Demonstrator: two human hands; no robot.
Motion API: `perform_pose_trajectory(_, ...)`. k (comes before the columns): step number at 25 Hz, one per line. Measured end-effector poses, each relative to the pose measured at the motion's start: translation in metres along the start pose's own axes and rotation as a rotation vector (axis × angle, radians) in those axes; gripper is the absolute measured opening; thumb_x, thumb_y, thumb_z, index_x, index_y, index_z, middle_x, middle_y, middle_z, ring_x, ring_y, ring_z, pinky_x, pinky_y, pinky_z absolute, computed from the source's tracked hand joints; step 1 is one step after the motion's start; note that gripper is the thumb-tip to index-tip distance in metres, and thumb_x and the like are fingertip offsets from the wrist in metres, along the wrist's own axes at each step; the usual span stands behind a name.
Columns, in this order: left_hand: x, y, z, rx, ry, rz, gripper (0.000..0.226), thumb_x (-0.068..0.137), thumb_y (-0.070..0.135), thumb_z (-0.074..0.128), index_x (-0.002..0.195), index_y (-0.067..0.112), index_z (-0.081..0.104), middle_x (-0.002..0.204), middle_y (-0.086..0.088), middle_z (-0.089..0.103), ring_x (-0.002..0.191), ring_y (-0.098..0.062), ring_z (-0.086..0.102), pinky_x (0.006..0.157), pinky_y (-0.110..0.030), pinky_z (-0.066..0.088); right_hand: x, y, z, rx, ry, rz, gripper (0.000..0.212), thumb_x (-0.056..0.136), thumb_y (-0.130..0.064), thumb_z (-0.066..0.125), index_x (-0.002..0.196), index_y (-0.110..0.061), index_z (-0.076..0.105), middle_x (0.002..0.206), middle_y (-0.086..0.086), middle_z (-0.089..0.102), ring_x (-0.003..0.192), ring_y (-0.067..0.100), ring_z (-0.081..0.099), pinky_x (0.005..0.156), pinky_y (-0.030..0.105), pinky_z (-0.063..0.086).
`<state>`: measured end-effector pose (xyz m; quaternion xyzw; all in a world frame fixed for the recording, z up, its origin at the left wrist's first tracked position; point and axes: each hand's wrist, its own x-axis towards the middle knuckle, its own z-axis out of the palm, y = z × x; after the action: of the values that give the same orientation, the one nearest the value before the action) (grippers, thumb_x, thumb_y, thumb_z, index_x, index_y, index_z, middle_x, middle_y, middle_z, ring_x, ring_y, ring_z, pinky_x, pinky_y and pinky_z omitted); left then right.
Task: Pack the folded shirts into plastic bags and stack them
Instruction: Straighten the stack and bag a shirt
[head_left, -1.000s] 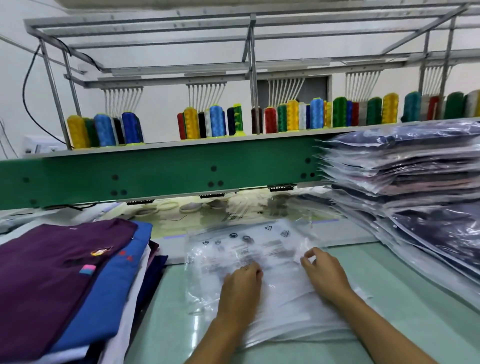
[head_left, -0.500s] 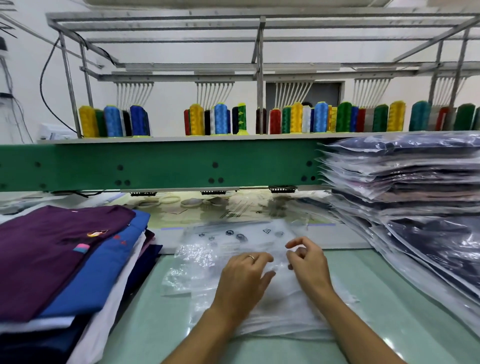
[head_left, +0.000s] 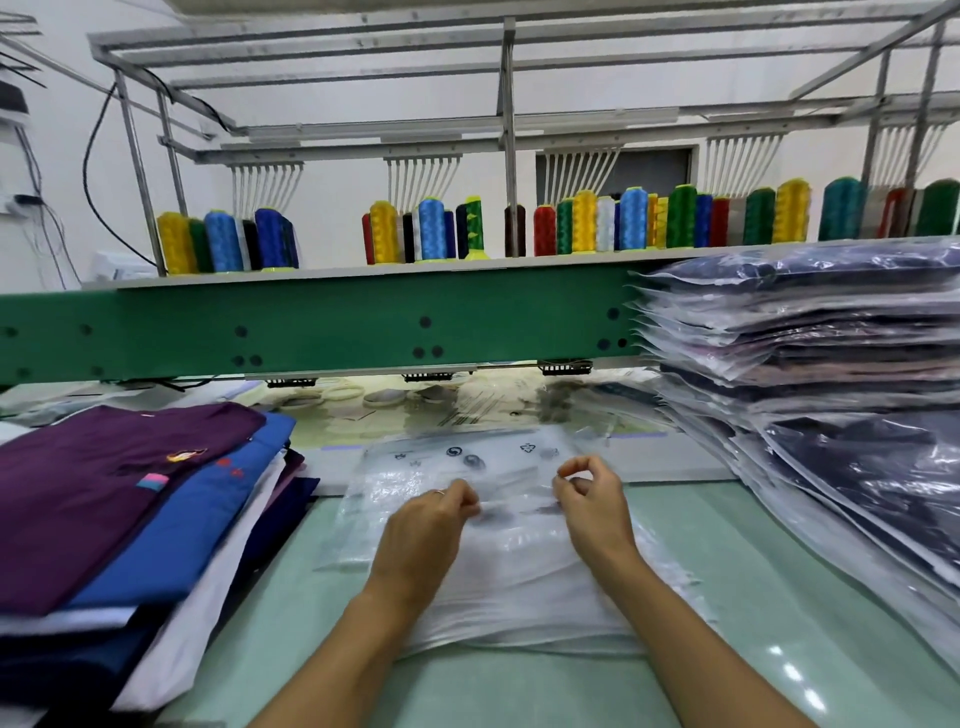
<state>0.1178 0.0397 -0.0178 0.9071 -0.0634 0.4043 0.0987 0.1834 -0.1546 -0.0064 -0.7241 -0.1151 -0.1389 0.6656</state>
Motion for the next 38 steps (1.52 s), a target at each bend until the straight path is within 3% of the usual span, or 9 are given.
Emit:
perform_pose_trajectory(3, -0.006, -0.033, -0.010, 0.015, -0.036, -0.155, 0.007, 0.098, 0.027, 0.065, 0.096, 0.021, 0.063, 0.089, 0.007, 0.075, 0.078, -0.022, 0.068, 0.057, -0.032, 0.039, 0.009, 0.006, -0.014, 0.003, 0.103, 0.035, 0.009, 0.095, -0.009, 0.061, 0.091, -0.015, 0.055, 0.068, 0.005, 0.060, 0.048, 0.010, 0.041, 0.048, 0.028, 0.037)
perform_pose_trajectory(7, -0.012, -0.065, -0.023, 0.017, -0.059, -0.361, 0.008, 0.097, 0.022, 0.065, 0.093, 0.025, 0.059, 0.095, 0.013, 0.075, 0.083, -0.016, 0.067, 0.066, -0.039, 0.054, 0.018, 0.016, -0.029, 0.036, 0.224, 0.102, 0.008, 0.094, -0.010, 0.063, 0.093, -0.012, 0.055, 0.070, 0.006, 0.061, 0.059, 0.021, 0.049, 0.057, 0.032, 0.041)
perform_pose_trajectory(14, -0.017, -0.078, -0.028, 0.082, -0.037, -0.448, 0.029, 0.093, -0.006, 0.055, 0.093, 0.023, 0.055, 0.095, 0.009, 0.072, 0.084, -0.003, 0.062, 0.056, -0.029, 0.048, 0.020, 0.019, -0.032, 0.040, 0.342, 0.088, 0.012, 0.092, -0.011, 0.065, 0.088, -0.014, 0.055, 0.069, 0.005, 0.062, 0.059, 0.022, 0.050, 0.059, 0.032, 0.041)
perform_pose_trajectory(22, -0.018, -0.072, -0.026, 0.001, -0.223, -0.308, 0.010, 0.095, 0.043, 0.065, 0.088, 0.036, 0.066, 0.090, 0.019, 0.066, 0.088, -0.005, 0.059, 0.078, -0.031, 0.051, 0.016, 0.018, -0.031, -0.051, 0.261, 0.016, 0.013, 0.096, -0.015, 0.063, 0.086, -0.018, 0.054, 0.066, 0.003, 0.056, 0.054, 0.017, 0.043, 0.052, 0.031, 0.037)
perform_pose_trajectory(27, -0.019, -0.067, -0.026, -0.041, -0.177, -0.421, 0.037, 0.076, 0.053, 0.082, 0.066, 0.029, 0.055, 0.072, 0.014, 0.061, 0.074, -0.006, 0.056, 0.062, -0.030, 0.046, 0.012, 0.020, -0.025, -0.312, 0.171, -0.058, 0.012, 0.094, -0.027, 0.065, 0.084, -0.022, 0.060, 0.086, -0.001, 0.059, 0.093, 0.026, 0.055, 0.073, 0.039, 0.046)
perform_pose_trajectory(30, -0.020, -0.057, -0.029, -0.061, -0.088, -0.385, 0.059, 0.078, 0.070, 0.069, 0.060, 0.021, 0.040, 0.054, 0.007, 0.048, 0.055, -0.008, 0.044, 0.050, -0.030, 0.033, 0.006, 0.020, -0.020, -0.487, 0.036, -0.188, 0.020, 0.085, -0.048, 0.072, 0.086, -0.029, 0.067, 0.104, -0.006, 0.048, 0.107, 0.015, 0.043, 0.086, 0.031, 0.039)
perform_pose_trajectory(33, -0.019, -0.054, -0.031, -0.096, -0.027, -0.379, 0.053, 0.089, 0.065, 0.058, 0.062, 0.023, 0.040, 0.052, 0.007, 0.046, 0.054, -0.011, 0.045, 0.048, -0.031, 0.034, 0.001, 0.013, -0.019, -0.638, 0.029, -0.346, 0.032, 0.078, -0.063, 0.072, 0.087, -0.032, 0.072, 0.112, -0.013, 0.048, 0.110, 0.008, 0.040, 0.094, 0.033, 0.036)
perform_pose_trajectory(36, -0.018, -0.052, -0.030, -0.187, 0.029, -0.396, 0.025, 0.093, 0.037, 0.070, 0.078, 0.028, 0.054, 0.066, 0.013, 0.062, 0.065, -0.003, 0.060, 0.059, -0.035, 0.054, -0.001, 0.008, -0.017, -0.700, 0.010, -0.530, 0.012, 0.085, -0.033, 0.077, 0.090, -0.027, 0.068, 0.091, -0.015, 0.066, 0.092, 0.012, 0.059, 0.087, 0.038, 0.044)
perform_pose_trajectory(38, -0.016, -0.052, -0.030, -0.227, 0.085, -0.401, 0.021, 0.093, 0.017, 0.071, 0.087, 0.027, 0.054, 0.073, 0.012, 0.065, 0.069, -0.007, 0.064, 0.065, -0.039, 0.057, -0.002, 0.005, -0.016, -0.692, 0.003, -0.610, 0.026, 0.082, 0.001, 0.068, 0.089, -0.023, 0.060, 0.076, -0.007, 0.067, 0.072, 0.021, 0.062, 0.068, 0.034, 0.048)
